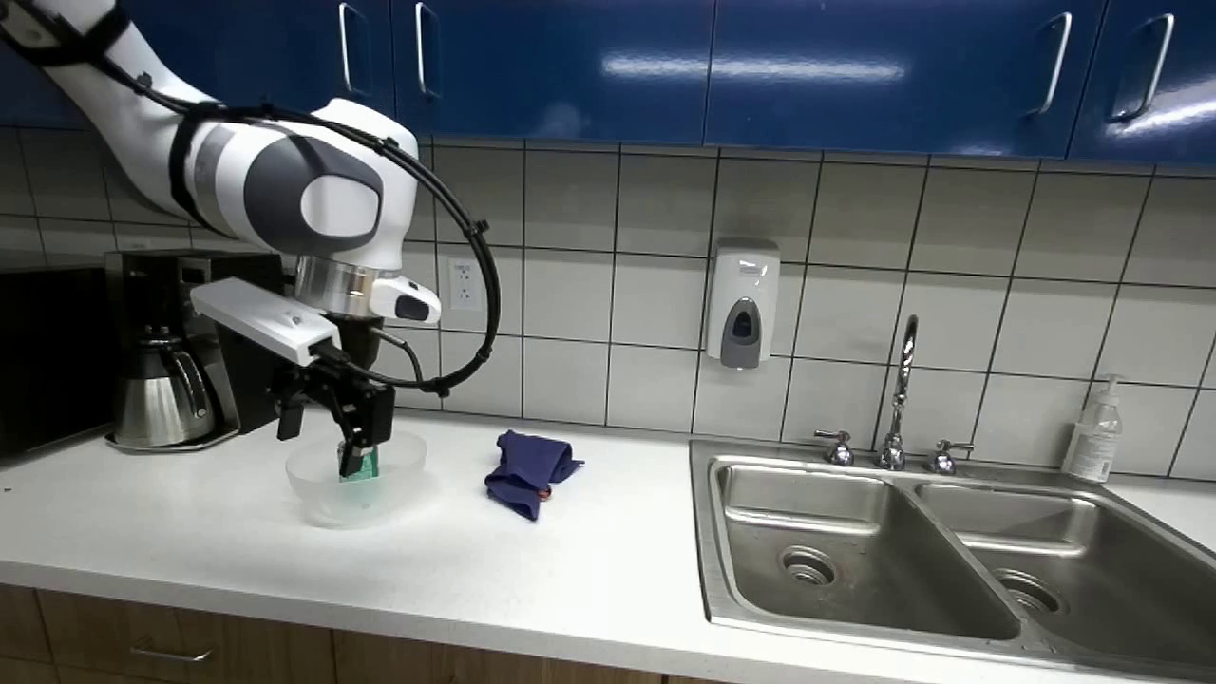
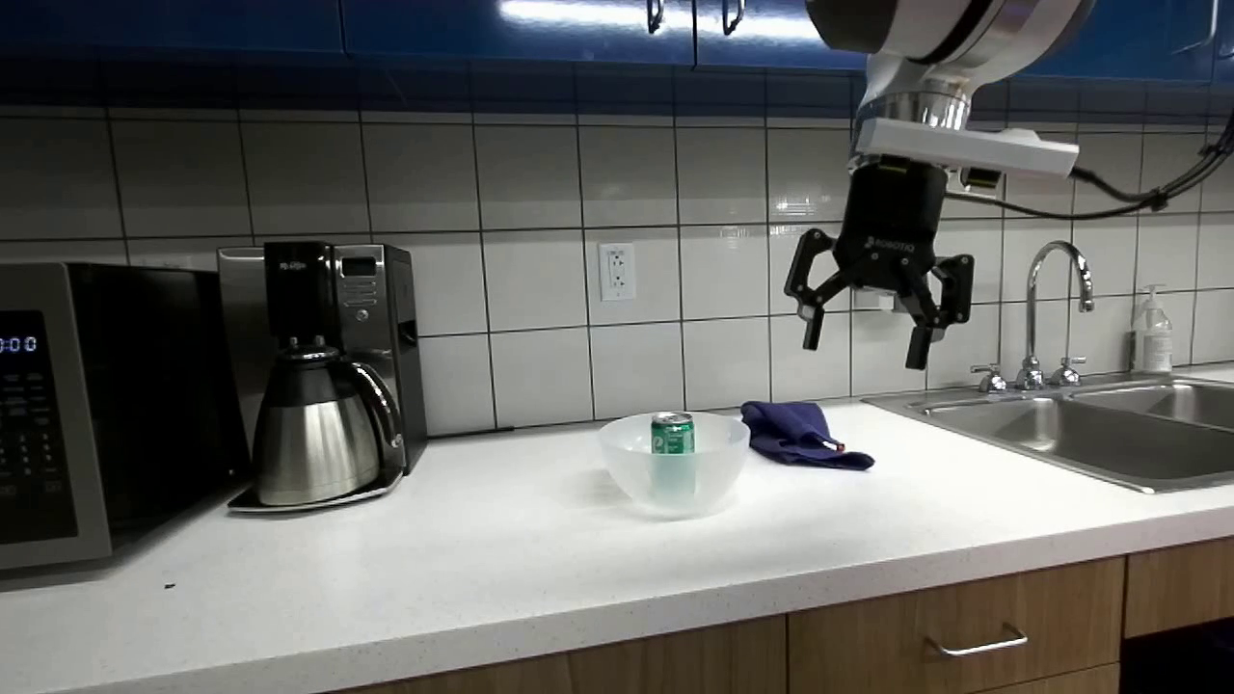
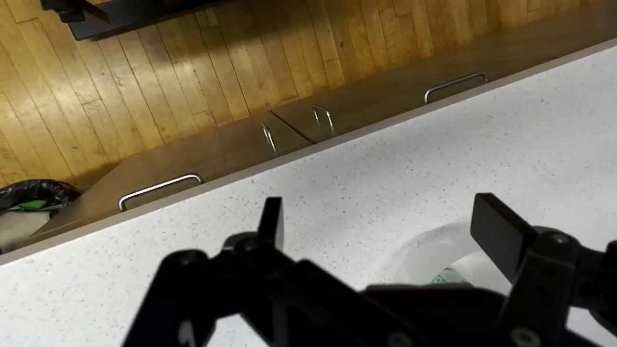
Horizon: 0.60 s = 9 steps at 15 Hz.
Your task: Take the can out of the bowl
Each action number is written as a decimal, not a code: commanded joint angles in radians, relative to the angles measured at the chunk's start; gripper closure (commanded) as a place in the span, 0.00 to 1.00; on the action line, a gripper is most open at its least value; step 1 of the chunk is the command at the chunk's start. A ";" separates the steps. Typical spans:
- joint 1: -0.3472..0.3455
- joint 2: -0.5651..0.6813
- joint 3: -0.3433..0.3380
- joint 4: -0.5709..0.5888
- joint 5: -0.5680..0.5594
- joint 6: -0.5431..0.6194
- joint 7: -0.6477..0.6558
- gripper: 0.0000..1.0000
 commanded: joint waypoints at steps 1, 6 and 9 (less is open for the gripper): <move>-0.007 0.113 0.033 0.017 -0.029 0.105 0.003 0.00; -0.001 0.270 0.062 0.081 -0.060 0.252 0.031 0.00; 0.004 0.338 0.075 0.146 -0.071 0.291 0.042 0.00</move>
